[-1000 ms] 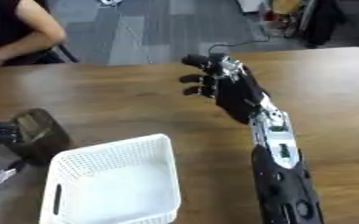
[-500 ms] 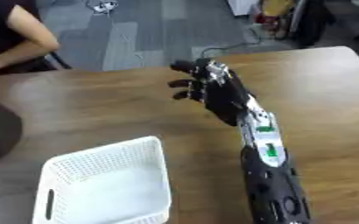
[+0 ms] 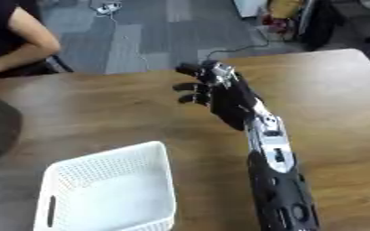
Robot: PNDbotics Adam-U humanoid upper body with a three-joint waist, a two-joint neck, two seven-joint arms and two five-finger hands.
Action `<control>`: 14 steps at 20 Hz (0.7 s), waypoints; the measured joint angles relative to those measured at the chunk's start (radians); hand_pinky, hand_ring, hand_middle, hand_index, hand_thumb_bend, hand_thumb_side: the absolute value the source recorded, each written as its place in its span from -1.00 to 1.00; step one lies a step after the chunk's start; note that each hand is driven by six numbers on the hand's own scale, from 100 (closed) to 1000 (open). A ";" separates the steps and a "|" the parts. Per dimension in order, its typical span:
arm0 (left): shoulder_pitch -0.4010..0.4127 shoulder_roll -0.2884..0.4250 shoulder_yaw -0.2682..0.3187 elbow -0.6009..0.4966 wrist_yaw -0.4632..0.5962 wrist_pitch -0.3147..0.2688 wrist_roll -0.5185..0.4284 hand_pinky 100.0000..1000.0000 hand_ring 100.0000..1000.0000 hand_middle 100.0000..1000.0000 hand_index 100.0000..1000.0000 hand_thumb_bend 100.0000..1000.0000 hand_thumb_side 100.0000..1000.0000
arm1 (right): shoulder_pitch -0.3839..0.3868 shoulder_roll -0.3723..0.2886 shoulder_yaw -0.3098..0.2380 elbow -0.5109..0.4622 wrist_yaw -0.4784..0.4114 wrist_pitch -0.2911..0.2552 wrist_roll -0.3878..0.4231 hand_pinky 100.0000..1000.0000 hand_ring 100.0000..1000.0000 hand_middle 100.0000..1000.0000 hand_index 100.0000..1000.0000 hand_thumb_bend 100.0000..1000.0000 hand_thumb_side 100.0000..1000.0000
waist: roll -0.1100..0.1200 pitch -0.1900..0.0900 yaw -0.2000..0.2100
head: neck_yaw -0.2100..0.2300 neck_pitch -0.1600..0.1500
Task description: Pick up objects on the table and place them in the box.
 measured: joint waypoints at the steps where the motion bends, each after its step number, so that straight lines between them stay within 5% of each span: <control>1: -0.012 -0.004 -0.008 -0.008 0.008 -0.005 -0.007 -1.00 -1.00 -1.00 -0.68 -1.00 -0.54 | 0.000 0.000 0.000 0.000 0.000 0.000 0.000 0.54 0.66 0.97 0.90 -1.00 1.00 | -0.001 0.000 0.000 | 0.000 0.000; 8: -0.143 -0.064 -0.145 -0.160 0.082 -0.082 -0.122 -1.00 -1.00 -1.00 -0.68 -1.00 -0.56 | 0.000 0.015 0.003 -0.001 0.002 -0.001 0.000 0.54 0.66 0.97 0.90 -1.00 1.00 | -0.008 -0.008 -0.018 | 0.011 0.000; 14: -0.151 -0.093 -0.208 -0.249 0.164 -0.103 -0.244 -1.00 -1.00 -1.00 -0.68 -1.00 -0.57 | -0.001 0.015 0.004 -0.001 0.006 -0.006 0.002 0.54 0.66 0.97 0.90 -1.00 1.00 | -0.011 -0.008 -0.018 | 0.014 0.000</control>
